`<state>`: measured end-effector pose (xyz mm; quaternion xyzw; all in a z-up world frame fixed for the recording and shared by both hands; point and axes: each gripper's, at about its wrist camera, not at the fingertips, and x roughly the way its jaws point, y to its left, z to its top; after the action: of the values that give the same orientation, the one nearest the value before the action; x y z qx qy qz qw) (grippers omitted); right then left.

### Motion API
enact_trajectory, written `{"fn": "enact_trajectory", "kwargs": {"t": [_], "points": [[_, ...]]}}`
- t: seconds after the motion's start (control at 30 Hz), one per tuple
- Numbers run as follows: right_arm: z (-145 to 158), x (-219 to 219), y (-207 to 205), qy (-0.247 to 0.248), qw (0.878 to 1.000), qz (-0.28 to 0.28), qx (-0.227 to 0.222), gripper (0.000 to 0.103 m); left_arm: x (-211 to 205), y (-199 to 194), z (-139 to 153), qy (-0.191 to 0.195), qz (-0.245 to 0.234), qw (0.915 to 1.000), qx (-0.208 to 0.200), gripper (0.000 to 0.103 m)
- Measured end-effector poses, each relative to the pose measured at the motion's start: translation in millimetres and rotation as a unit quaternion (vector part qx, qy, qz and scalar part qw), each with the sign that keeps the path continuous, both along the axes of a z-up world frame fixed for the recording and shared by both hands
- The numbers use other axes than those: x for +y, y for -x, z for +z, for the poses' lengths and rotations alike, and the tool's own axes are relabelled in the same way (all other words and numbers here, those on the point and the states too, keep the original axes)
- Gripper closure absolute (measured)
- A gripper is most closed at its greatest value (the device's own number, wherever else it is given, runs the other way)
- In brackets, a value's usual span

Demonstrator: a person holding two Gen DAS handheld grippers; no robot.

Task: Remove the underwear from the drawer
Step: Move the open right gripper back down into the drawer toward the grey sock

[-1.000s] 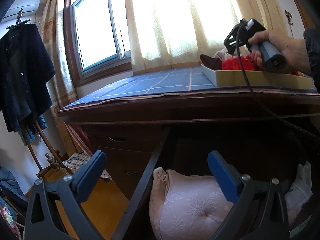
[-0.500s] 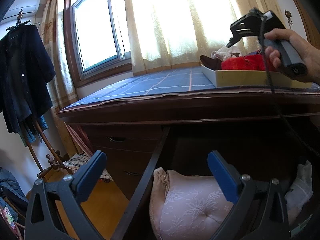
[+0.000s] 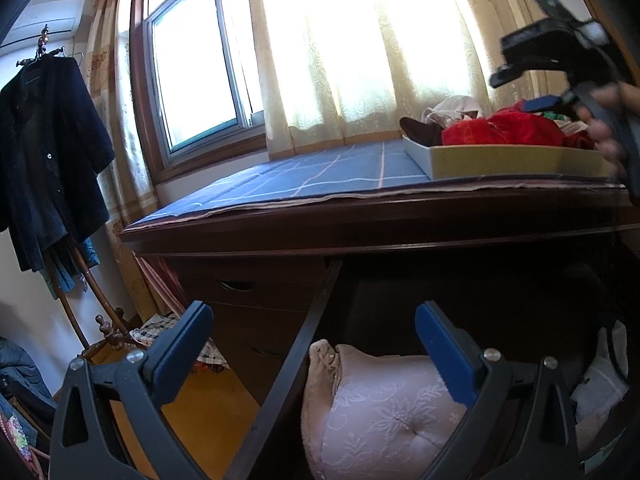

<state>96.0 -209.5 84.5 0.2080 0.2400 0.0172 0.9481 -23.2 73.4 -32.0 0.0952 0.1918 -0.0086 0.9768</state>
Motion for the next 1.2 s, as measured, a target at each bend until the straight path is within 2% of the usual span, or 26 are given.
{"fn": "enact_trajectory", "kwargs": {"t": [0.13,0.27,0.5,0.63,0.87,1.07,1.2], "points": [[-5,-4,32,0.011,1.0,-0.016,-0.022,0.041,0,-1,1,0.0,0.0,1.0,0.0,0.0],[-14,-12,65,-0.018,0.999,-0.031,-0.029,0.041,0,1,1,-0.001,0.001,1.0,-0.008,0.0],[-30,-20,119,-0.055,0.998,-0.032,-0.017,0.041,1,2,0,0.0,0.001,1.0,-0.007,0.0],[-40,-17,153,-0.037,0.999,-0.03,-0.008,0.041,2,2,1,0.002,0.002,1.0,-0.008,0.0],[-78,-9,204,0.014,0.999,-0.026,0.033,0.041,2,3,0,0.001,0.001,0.9999,-0.01,0.0],[-113,-15,212,-0.009,0.996,-0.024,0.09,0.041,1,4,0,0.0,0.003,0.9999,-0.012,0.0],[-122,-15,211,-0.01,0.993,-0.026,0.111,0.041,1,4,-1,0.0,0.003,0.9999,-0.013,0.0]]}}
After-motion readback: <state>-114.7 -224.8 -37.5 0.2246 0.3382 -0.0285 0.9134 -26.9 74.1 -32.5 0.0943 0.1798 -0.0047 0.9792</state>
